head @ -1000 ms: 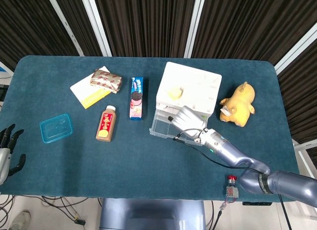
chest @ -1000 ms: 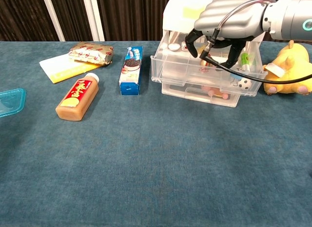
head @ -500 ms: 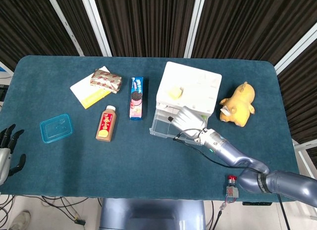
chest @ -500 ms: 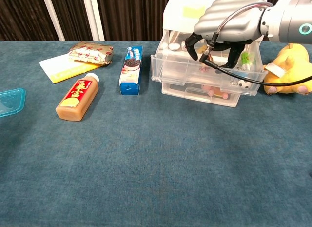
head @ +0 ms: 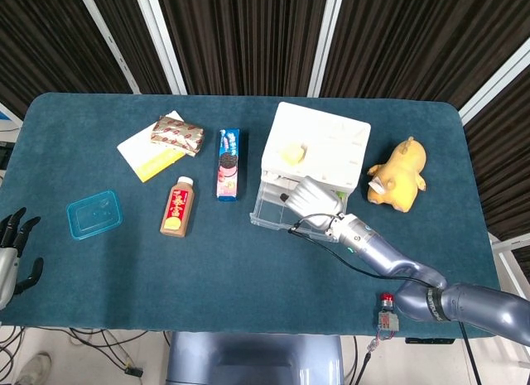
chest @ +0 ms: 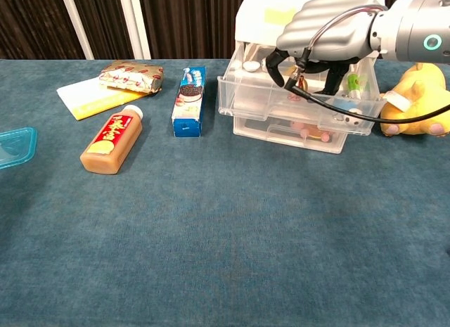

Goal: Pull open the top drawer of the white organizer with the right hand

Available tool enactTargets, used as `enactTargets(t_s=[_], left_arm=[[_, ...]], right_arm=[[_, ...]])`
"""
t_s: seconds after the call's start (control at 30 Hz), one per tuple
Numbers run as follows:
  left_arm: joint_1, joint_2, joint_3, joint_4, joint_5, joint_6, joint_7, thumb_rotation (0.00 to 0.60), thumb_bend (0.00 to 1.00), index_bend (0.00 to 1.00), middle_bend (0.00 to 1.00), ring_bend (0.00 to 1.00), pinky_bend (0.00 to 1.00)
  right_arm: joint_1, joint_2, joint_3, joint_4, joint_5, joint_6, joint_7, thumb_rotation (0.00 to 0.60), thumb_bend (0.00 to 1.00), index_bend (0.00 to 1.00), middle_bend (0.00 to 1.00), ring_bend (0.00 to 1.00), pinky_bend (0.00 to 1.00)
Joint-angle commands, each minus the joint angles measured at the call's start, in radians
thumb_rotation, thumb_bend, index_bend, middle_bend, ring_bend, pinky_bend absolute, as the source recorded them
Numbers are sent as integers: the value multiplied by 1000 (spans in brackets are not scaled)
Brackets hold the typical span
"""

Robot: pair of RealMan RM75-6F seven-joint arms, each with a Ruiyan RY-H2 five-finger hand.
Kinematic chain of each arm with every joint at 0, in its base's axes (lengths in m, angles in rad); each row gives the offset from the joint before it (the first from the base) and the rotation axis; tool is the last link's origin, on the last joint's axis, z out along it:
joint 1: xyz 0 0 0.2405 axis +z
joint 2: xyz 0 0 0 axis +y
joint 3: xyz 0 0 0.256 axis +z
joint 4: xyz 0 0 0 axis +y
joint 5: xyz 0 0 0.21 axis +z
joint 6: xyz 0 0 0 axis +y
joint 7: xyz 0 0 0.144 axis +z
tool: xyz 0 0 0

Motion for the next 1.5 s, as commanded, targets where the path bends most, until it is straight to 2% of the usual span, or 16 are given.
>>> enactTargets(t_s=[0.03,0.2,0.4,1.33,1.5], left_arm=[[-1,1,1,0,0,-2,2,600,440,116,0,0,0],[-1,3,2,-4,-3,-5,3,600,440,116,0,0,0],[-2,6,3,-7,-5,-9,6,600,440,116,0,0,0],[-6,17,10,-20,-12,-27,5,600,440,116,0,0,0],[-7,19,12,-21,-12,-32,4,600,441,116,0,0,0]], right_arm=[[1,-1,0,1,1,4,-9,600,328,446,942,1000,1000],[-1,-2,-5,0,0,9,-25,600,329,470,943,1000,1000],[-1,-9,-6,4,0,20,-46,600,381,477,943,1000,1000],[2,-12,-15,-5,56,20,-174,600,379,477,943,1000,1000],[3,-8,-19,-14,61,19,-182,600,380,519,950,1000,1000]])
